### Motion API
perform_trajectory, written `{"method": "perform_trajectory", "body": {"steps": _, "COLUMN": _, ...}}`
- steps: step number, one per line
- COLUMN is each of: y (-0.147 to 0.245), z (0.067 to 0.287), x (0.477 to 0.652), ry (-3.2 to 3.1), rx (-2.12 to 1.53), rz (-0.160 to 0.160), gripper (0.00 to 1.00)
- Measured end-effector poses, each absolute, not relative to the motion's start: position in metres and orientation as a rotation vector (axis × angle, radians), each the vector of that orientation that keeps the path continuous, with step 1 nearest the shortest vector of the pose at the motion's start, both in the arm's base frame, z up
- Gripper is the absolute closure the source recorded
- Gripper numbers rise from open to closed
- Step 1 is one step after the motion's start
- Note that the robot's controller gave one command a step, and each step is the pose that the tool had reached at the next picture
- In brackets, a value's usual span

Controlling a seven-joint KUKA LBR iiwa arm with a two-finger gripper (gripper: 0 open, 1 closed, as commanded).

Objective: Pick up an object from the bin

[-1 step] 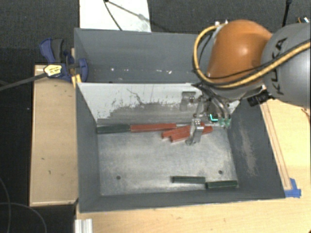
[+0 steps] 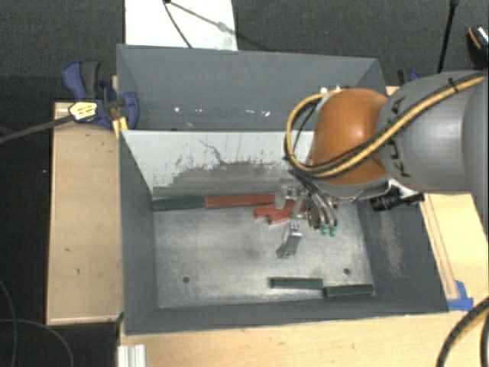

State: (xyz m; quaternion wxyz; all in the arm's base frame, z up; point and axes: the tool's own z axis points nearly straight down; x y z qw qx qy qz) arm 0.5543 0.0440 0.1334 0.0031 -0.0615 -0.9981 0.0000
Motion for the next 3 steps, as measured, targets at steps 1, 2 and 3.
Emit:
{"method": "perform_trajectory", "body": {"steps": 1, "y": 0.029, "z": 0.088, "x": 0.580, "ry": -3.027, "rx": -0.847, "rz": 0.000, "gripper": 0.00}}
{"method": "perform_trajectory", "body": {"steps": 2, "y": 0.052, "z": 0.070, "x": 0.591, "ry": -3.015, "rx": -0.906, "rz": -0.004, "gripper": 0.00}}
{"method": "perform_trajectory", "body": {"steps": 3, "y": 0.050, "z": 0.073, "x": 0.593, "ry": -3.019, "rx": -0.907, "rz": -0.004, "gripper": 1.00}}
